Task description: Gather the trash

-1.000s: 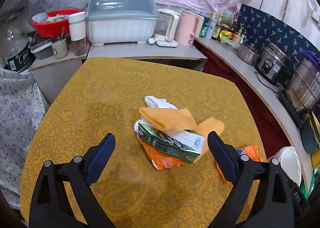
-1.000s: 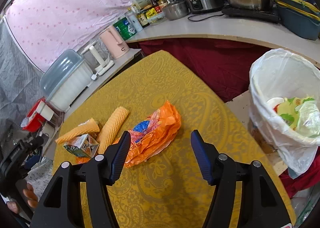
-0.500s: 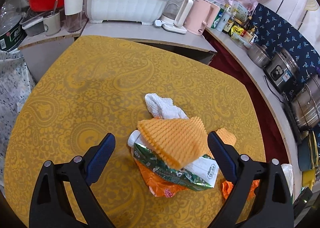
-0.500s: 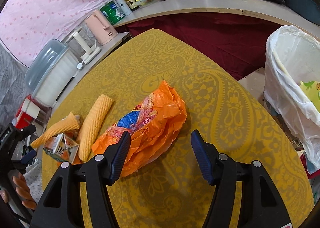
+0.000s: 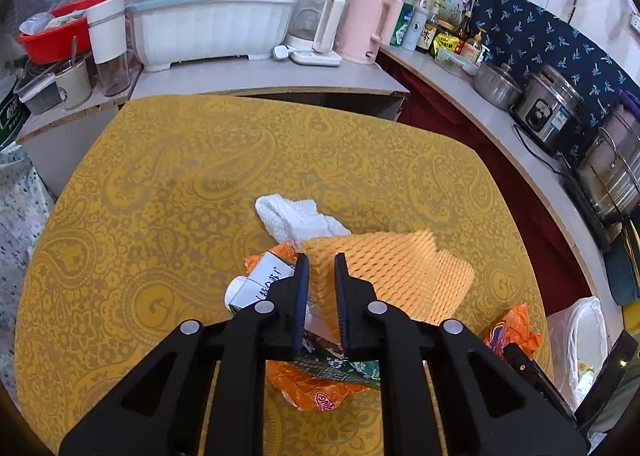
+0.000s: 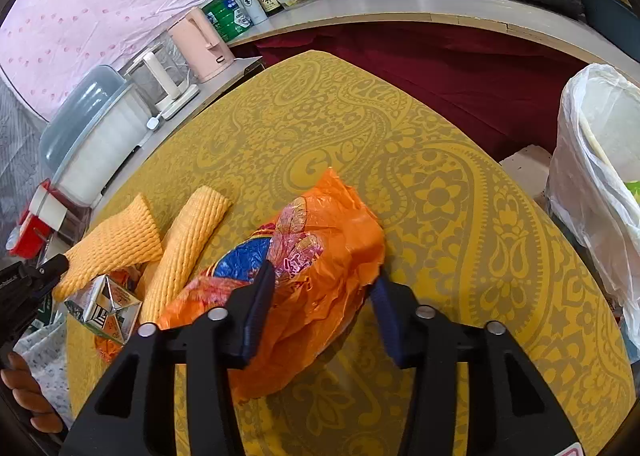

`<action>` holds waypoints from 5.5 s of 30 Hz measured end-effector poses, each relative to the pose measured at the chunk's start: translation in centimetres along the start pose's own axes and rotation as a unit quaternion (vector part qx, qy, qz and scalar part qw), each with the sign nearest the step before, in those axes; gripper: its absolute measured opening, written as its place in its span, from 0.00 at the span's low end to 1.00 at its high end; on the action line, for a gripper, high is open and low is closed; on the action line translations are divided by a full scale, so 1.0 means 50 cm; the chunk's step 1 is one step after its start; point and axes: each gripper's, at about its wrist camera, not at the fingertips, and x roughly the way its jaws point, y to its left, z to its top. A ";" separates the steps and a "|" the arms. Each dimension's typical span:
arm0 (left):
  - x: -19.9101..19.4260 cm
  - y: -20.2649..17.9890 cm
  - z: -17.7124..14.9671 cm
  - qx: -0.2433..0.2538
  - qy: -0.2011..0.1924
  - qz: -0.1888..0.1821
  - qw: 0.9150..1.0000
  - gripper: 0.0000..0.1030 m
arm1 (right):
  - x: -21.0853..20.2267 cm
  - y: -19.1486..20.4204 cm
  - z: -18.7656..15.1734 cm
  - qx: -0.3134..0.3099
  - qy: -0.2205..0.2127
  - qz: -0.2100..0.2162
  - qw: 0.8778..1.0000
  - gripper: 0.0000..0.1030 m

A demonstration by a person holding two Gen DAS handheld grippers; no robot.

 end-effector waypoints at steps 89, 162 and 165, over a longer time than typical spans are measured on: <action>-0.161 -0.738 -0.227 0.201 0.008 -0.180 0.963 0.66 | -0.465 -0.541 0.127 0.138 -0.200 -0.058 0.968 0.38; -0.090 -0.314 -0.245 0.123 0.024 -0.031 0.992 0.69 | -0.134 -0.210 0.005 -0.044 -0.002 -0.004 0.999 0.32; -0.093 -0.280 -0.233 0.115 0.018 -0.016 0.993 0.69 | -0.136 -0.256 0.047 -0.014 -0.026 -0.039 0.999 0.32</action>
